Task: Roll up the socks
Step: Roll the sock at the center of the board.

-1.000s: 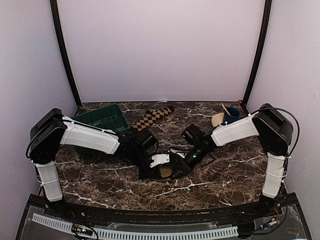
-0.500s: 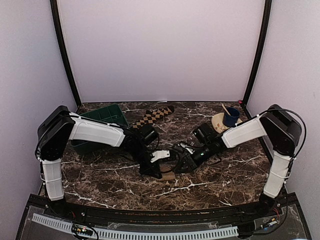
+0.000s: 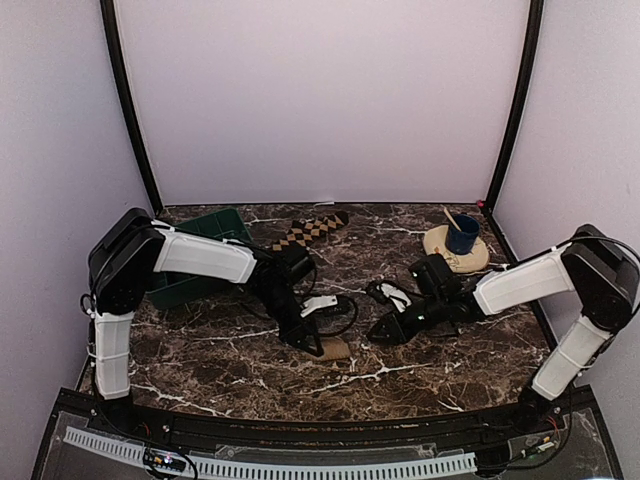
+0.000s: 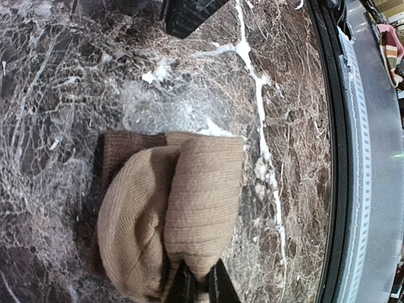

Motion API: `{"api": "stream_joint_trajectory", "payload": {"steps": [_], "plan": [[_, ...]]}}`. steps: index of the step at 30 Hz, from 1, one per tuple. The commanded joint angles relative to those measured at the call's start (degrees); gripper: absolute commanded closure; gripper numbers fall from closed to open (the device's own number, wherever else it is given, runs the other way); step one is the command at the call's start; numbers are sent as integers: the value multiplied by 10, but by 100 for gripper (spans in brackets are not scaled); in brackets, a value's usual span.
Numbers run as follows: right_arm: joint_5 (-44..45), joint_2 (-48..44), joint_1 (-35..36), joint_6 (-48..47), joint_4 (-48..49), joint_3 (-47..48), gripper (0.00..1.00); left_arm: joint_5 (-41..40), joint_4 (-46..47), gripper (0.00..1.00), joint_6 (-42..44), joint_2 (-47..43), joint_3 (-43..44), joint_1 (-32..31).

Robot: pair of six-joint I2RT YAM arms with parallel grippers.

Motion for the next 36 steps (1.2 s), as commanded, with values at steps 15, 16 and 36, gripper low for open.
{"api": "stream_joint_trajectory", "payload": {"steps": [15, 16, 36], "plan": [[396, -127, 218, -125, 38, -56, 66, 49, -126, 100, -5, 90, 55, 33], [408, -123, 230, -136, 33, -51, 66, 59, -130, 100, -5, 92, 59, 34], [463, 25, 318, -294, -14, 76, 60, 88, -162, 100, 4, 119, 83, 51]]}}
